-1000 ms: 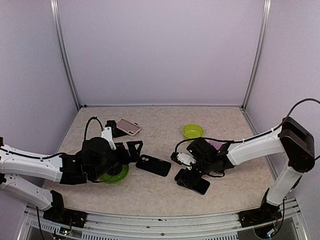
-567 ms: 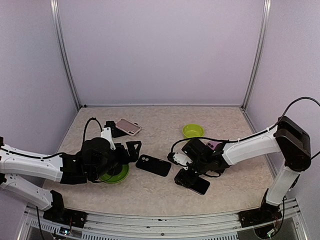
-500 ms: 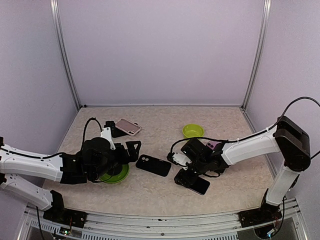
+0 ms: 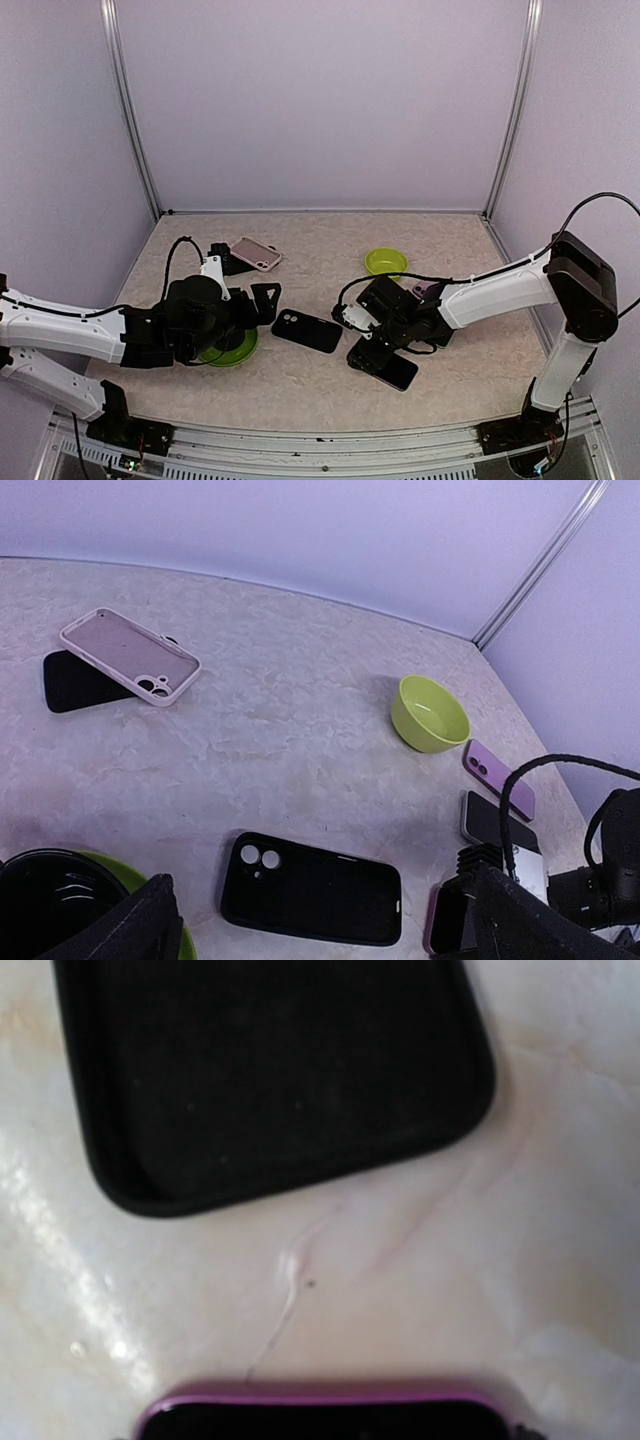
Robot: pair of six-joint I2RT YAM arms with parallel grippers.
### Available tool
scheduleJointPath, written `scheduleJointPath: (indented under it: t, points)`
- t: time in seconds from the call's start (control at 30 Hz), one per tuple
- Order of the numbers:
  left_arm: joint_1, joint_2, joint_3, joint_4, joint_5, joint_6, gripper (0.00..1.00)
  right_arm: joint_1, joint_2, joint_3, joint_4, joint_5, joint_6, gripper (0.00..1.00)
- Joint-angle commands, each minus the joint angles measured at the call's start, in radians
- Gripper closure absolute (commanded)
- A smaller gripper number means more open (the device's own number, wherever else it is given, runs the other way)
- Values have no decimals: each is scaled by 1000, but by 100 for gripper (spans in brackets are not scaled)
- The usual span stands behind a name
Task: Put the phone into the phone case
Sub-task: Pick up the phone at the center of the board.
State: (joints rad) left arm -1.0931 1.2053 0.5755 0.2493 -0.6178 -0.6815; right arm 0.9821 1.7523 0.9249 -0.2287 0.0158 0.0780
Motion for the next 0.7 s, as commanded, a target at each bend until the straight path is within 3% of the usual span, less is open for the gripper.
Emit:
scheduleJointPath:
  t: [0.0,0.3,0.67]
  points:
    - [22,8,46,-63,5,-31,1,18,0,-18,-47,38,-1,48]
    - [73,49,79,-94,153,-24,1,18,-91,-40,16,55,-25,52]
    - [121,163,125,-48,433,11,1,32,-216,-84,83,74,-56,52]
